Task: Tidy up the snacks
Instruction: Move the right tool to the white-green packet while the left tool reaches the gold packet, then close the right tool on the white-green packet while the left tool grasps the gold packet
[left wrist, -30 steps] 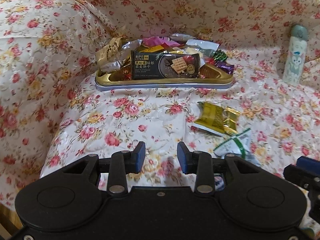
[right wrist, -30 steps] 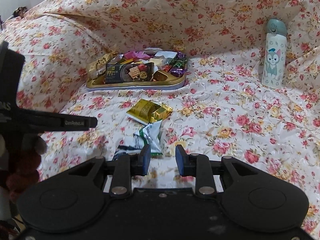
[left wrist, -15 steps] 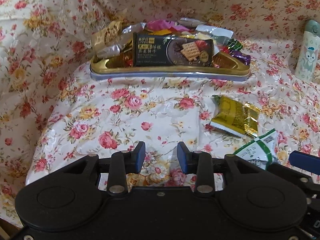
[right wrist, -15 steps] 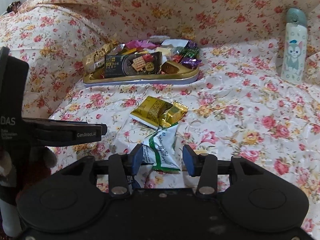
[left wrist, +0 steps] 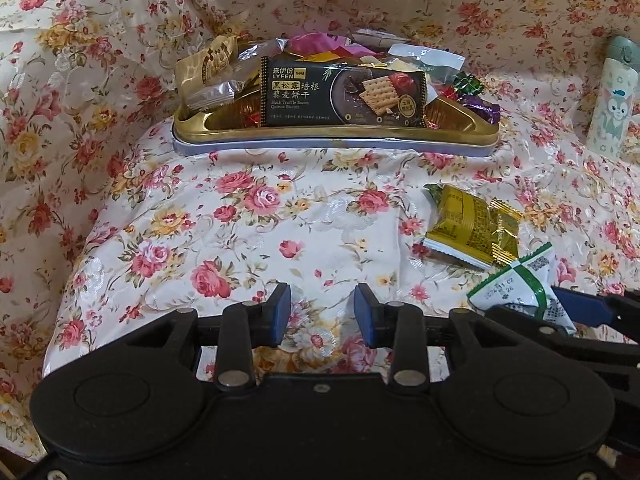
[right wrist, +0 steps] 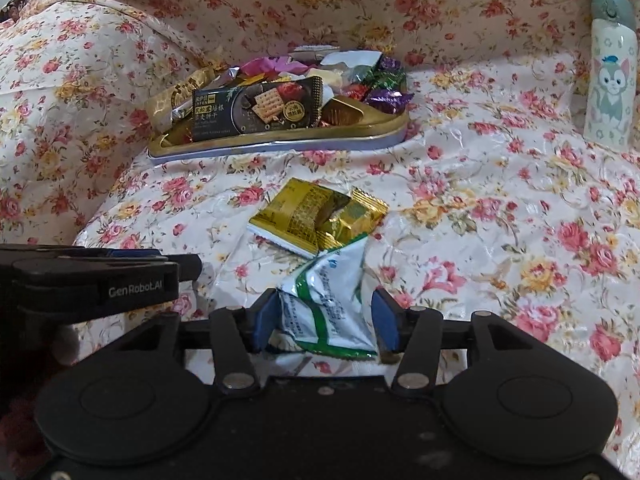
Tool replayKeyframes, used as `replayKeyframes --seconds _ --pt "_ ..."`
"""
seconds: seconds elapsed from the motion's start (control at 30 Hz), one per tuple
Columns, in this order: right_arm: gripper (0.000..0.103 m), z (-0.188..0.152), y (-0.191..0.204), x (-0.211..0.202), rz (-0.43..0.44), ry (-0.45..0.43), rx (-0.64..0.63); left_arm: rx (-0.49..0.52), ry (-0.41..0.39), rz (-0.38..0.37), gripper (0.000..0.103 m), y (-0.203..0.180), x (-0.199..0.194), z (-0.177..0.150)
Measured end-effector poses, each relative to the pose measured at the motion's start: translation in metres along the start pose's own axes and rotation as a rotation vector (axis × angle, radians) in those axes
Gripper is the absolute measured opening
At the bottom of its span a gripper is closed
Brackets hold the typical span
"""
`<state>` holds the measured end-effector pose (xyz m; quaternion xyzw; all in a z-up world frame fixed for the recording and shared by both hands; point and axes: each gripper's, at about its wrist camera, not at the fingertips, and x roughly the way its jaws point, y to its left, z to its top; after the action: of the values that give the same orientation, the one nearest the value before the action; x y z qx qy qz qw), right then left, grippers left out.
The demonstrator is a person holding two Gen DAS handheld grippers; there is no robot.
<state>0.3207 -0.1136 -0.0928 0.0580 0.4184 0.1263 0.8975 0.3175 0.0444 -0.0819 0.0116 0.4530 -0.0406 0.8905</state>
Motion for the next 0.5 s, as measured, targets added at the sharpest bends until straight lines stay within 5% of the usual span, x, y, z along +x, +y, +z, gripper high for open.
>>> replayKeyframes --seconds 0.13,0.5 --pt "0.044 0.002 -0.002 0.002 -0.004 -0.014 -0.003 0.018 -0.011 0.005 0.045 -0.003 -0.004 0.003" --pt "0.042 -0.002 -0.03 -0.012 -0.074 -0.037 0.027 0.119 -0.056 -0.036 0.045 -0.033 -0.013 0.022"
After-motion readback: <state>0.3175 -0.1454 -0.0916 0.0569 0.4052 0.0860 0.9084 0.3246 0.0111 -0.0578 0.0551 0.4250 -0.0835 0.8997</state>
